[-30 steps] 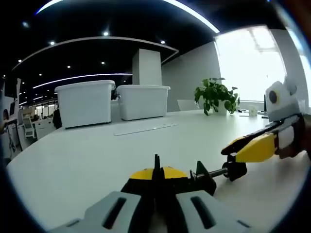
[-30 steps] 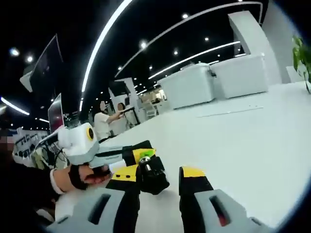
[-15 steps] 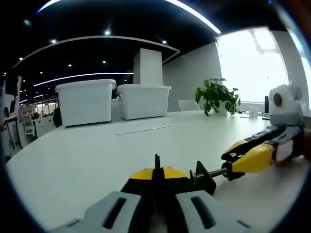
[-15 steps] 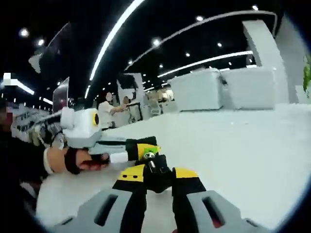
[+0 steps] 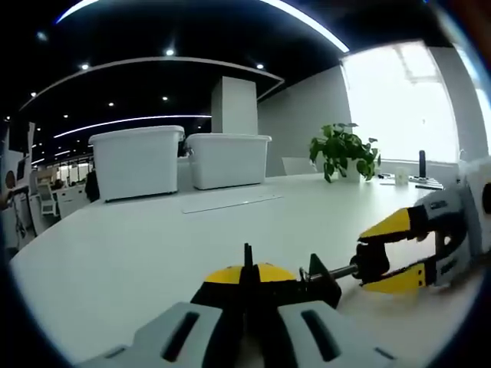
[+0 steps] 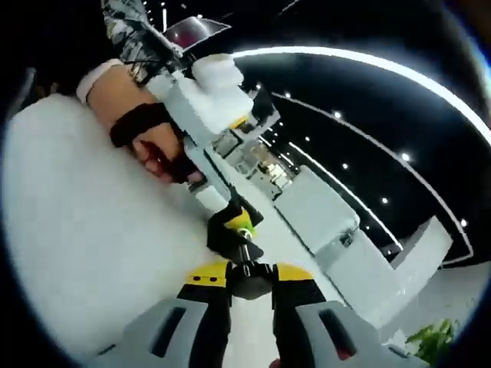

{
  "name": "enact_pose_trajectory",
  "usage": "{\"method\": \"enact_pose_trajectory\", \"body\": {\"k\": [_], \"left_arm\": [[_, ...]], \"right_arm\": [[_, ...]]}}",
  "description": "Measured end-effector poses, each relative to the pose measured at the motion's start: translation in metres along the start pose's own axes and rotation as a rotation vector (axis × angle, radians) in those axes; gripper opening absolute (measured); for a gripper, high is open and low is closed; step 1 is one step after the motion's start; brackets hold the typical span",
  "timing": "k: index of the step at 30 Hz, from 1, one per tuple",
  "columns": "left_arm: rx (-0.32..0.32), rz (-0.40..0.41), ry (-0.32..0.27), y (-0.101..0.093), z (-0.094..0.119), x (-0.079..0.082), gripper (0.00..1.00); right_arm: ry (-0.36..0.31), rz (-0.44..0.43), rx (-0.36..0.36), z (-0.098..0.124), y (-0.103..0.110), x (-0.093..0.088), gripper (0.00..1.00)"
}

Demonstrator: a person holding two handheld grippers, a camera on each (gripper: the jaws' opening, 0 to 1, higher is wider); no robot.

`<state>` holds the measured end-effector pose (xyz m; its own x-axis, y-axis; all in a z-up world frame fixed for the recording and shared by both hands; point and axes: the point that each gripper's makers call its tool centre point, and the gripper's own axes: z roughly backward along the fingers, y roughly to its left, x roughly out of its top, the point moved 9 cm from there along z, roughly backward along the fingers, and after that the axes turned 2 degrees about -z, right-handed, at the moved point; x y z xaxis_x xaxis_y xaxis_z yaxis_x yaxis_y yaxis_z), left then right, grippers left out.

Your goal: Clamp the fixed fixture on the desktop, loosen the retaining clip, secure it to the edge of the desk, and tighten the retaining clip.

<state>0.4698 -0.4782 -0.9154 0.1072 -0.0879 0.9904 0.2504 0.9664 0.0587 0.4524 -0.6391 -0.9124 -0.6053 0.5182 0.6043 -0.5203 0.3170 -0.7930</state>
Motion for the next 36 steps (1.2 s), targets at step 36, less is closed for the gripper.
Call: {"method": "enact_pose_trajectory", "body": {"k": [36], "left_arm": [[-0.005, -0.021, -0.002, 0.001, 0.000, 0.000, 0.04]], "right_arm": [[0.061, -1.358, 0.166, -0.008, -0.028, -0.032, 0.18]]}}
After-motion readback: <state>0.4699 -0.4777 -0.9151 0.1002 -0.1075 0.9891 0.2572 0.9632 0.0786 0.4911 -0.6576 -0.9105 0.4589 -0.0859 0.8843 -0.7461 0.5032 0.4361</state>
